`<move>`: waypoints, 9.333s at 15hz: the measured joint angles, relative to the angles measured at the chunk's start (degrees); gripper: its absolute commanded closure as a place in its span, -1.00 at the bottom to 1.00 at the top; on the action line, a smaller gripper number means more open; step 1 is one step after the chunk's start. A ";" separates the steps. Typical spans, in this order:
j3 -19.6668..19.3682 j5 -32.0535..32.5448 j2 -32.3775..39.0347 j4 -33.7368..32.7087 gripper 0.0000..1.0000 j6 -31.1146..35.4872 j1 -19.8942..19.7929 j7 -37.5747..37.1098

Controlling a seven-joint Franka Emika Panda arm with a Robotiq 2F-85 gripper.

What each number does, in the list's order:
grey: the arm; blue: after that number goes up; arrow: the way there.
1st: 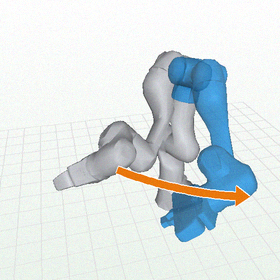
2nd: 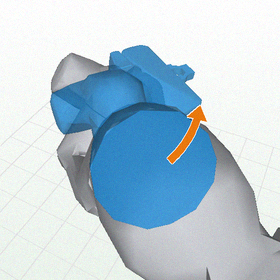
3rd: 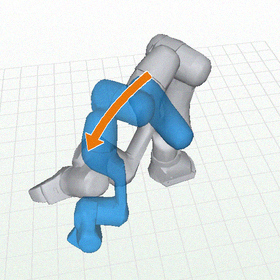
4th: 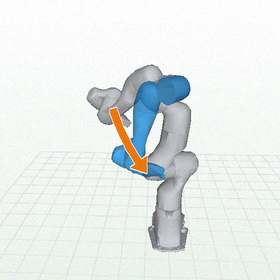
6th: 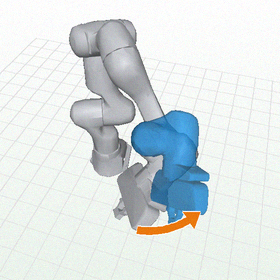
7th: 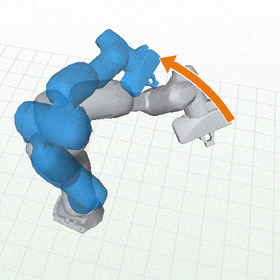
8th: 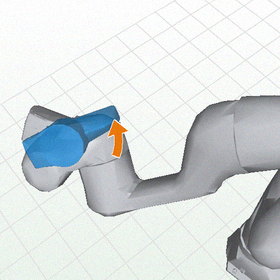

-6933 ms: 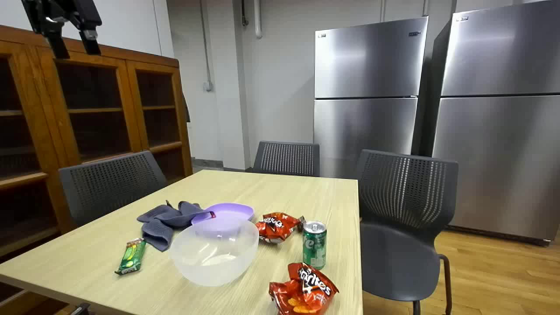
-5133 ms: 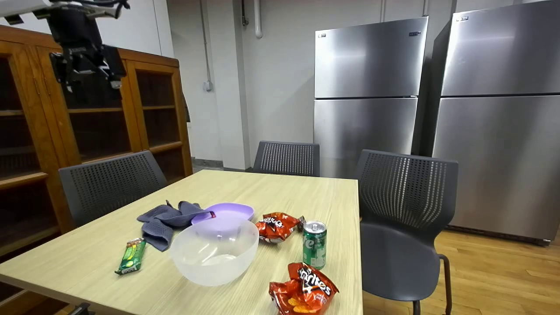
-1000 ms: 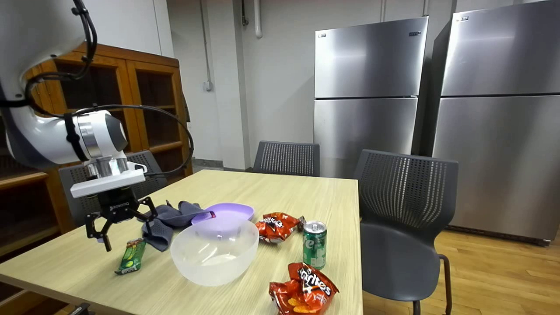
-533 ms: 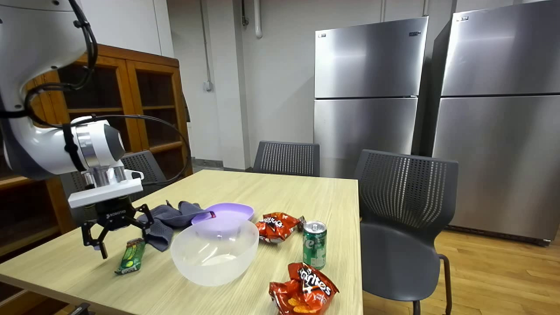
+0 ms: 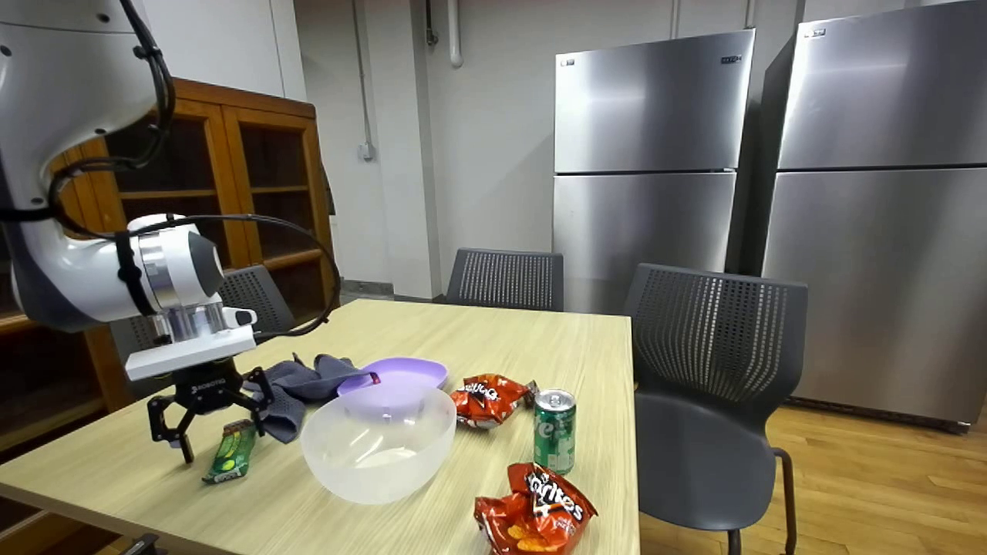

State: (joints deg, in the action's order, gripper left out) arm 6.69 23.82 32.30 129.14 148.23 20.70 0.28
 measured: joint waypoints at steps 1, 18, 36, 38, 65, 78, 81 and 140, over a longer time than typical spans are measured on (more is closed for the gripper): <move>-0.20 0.00 0.04 0.12 -1.00 0.18 0.13 0.00; -0.50 0.00 -0.33 0.97 0.65 1.23 1.66 0.00; -1.27 -0.69 -9.11 -1.94 0.65 -10.75 -4.93 0.80; -1.43 -0.74 -9.10 -3.13 0.65 -11.35 -6.15 1.28; -3.35 -15.29 10.29 -30.37 0.65 -14.09 -16.06 7.60; -3.03 -19.49 16.88 -39.36 -0.99 -14.55 -15.87 7.21; -3.04 -19.42 16.82 -39.53 -1.00 -15.87 -15.60 7.17; -12.17 -20.12 9.34 -29.97 -1.00 -22.10 -28.07 4.63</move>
State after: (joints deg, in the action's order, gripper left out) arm -5.48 3.71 41.64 99.17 126.14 -7.37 4.91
